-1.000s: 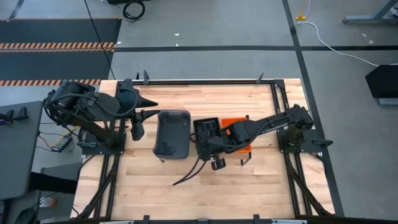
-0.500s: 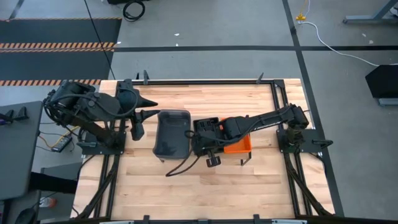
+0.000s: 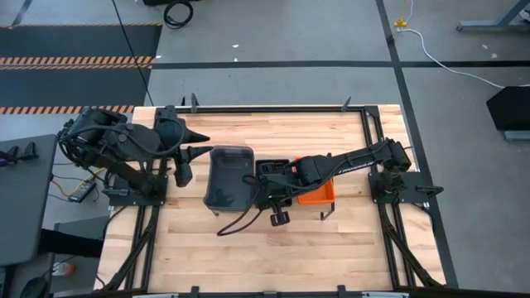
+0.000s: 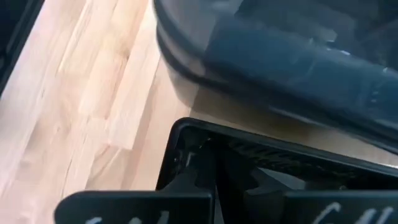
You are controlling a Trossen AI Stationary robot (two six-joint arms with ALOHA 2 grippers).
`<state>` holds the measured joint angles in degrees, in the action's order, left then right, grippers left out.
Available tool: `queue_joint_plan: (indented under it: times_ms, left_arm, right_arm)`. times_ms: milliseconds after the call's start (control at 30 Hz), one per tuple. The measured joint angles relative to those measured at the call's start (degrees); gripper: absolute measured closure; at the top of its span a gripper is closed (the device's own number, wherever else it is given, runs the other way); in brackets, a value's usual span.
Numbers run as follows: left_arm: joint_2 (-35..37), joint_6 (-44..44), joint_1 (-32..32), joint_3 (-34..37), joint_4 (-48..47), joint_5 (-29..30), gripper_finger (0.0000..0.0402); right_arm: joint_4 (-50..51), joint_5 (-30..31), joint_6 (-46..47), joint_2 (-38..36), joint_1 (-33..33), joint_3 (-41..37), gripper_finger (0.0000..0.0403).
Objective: Stack baskets on shelf by color
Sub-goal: Adjust the bins on the shelf
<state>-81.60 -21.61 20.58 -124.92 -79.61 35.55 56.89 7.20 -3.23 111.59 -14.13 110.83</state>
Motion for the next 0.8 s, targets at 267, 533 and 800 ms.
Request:
queue_joint_plan:
  times_ms: [267,533,800]
  left_arm:
    - [0.0,-0.1,0.0,0.0,0.0,0.0,0.0285]
    - [0.0,-0.2,0.0,0.0,0.0,0.0,0.0285]
    - [0.0,0.0,0.0,0.0,-0.1,0.0,0.0285]
  right_arm:
    - [-1.6,0.0,2.0,0.0,0.1,0.0,0.0396]
    - [-2.3,0.2,1.8,0.0,0.1,0.0,0.0396]
    - [-0.6,1.7,1.3,-0.1,0.5,1.3,0.0396]
